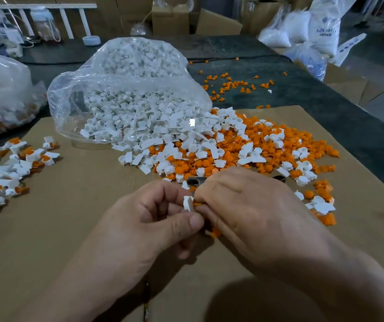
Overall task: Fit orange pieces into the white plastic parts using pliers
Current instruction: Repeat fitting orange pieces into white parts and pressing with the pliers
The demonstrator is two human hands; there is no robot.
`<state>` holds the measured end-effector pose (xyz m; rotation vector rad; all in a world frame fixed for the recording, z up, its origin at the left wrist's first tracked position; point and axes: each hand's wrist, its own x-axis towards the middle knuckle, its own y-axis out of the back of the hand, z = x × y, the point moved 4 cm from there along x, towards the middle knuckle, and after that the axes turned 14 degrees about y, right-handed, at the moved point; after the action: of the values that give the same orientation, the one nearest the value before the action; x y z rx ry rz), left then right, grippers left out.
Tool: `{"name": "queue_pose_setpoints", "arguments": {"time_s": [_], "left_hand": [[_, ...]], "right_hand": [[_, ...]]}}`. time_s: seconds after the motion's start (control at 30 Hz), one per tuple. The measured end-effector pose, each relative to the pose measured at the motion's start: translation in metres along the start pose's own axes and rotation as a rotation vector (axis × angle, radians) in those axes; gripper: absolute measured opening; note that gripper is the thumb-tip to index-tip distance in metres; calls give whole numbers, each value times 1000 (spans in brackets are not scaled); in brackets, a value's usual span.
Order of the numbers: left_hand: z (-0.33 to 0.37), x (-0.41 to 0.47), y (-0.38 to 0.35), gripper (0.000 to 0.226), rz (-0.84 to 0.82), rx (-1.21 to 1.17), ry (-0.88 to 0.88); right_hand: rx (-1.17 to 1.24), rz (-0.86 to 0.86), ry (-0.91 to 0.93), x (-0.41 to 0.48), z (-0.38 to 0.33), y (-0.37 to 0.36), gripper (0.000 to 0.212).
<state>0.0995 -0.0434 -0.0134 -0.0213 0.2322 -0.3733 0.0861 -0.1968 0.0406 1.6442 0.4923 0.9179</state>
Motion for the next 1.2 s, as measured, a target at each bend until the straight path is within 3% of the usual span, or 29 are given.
{"name": "queue_pose_setpoints", "arguments": {"time_s": [0.07,0.2,0.4,0.53,0.87,1.2], "left_hand": [[2,-1,3,43,31,51,-55],[8,-6,4,46,145,275,-214],[22,-15,-3,34,280,491,-402],[25,-18,-3,31,365,613,-432],[38,-18,-18,21,286,621,-519],[40,-19,-16,24,361,751,-571]], "right_hand": [[73,4,-12,0,-1,2,5],[187,61,-70,-2,1,3,26],[235,148,-74,-3,1,5,23],[228,150,-66,-3,1,4,22],[208,158,-32,-3,2,5,26],[210,202,-8,-3,1,6,22]]}}
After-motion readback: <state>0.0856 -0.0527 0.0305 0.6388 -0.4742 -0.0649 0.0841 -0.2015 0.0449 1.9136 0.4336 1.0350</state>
